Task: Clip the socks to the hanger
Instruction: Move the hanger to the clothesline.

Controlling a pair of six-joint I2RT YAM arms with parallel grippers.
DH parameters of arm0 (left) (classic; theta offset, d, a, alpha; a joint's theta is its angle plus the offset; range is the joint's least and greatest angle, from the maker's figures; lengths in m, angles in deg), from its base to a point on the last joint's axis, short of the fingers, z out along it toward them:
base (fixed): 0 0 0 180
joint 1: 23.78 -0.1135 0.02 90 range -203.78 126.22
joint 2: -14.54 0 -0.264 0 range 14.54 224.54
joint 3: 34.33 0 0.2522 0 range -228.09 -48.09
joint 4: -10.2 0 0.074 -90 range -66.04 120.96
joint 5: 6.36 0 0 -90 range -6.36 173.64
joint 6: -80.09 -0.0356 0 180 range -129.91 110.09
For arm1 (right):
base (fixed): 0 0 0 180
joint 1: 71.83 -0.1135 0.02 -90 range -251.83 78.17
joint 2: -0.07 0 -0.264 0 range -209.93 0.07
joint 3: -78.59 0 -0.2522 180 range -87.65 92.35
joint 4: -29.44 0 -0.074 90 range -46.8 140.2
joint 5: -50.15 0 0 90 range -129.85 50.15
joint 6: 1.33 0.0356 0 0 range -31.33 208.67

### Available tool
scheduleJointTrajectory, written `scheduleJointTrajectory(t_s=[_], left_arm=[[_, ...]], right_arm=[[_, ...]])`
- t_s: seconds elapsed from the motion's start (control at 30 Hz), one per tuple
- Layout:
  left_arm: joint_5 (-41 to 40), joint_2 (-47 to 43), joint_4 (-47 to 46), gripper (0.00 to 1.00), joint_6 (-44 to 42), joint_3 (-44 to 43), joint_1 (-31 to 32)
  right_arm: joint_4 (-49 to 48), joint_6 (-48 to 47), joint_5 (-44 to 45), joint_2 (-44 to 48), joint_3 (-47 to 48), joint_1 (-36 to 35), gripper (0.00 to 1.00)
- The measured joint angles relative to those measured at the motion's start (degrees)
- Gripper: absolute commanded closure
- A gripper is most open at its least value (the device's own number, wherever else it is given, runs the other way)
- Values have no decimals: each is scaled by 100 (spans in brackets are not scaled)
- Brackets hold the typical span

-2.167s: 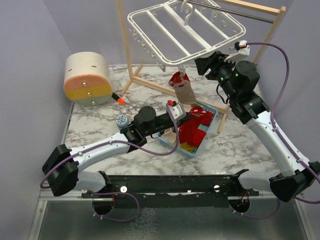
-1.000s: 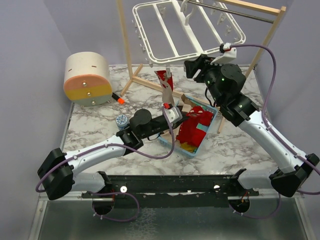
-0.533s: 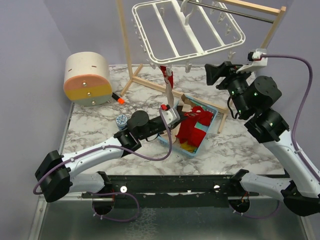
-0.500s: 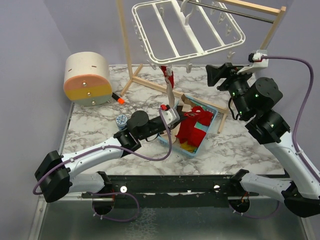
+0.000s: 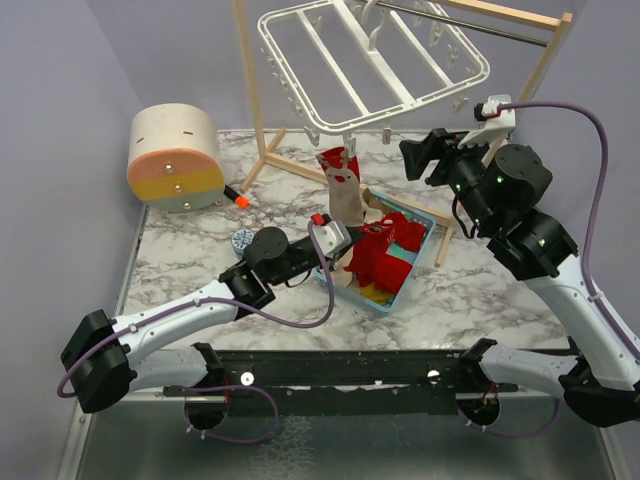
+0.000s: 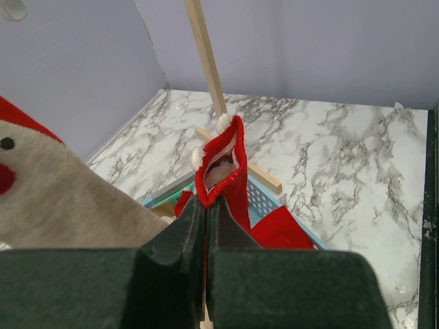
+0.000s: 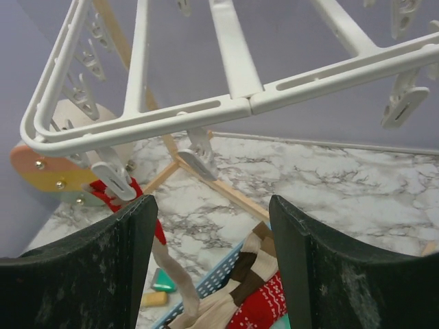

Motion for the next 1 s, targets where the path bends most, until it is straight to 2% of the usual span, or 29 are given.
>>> scheduleJointTrajectory(t_s=[0.1, 0.4, 0.83, 1.0], left_arm=[[-81, -79, 0, 100, -26, 48, 0], [-216, -138, 0, 100, -94, 96, 0], [-251, 205, -44, 100, -114, -107, 0], [-271, 225, -74, 100, -114, -184, 0]], right_arm=[[131, 153, -74, -254, 275, 0, 29], [302, 463, 59, -525, 144, -122, 29], [-592, 498, 588, -551, -389, -188, 51], [-745, 586, 444, -647, -387, -188, 53]])
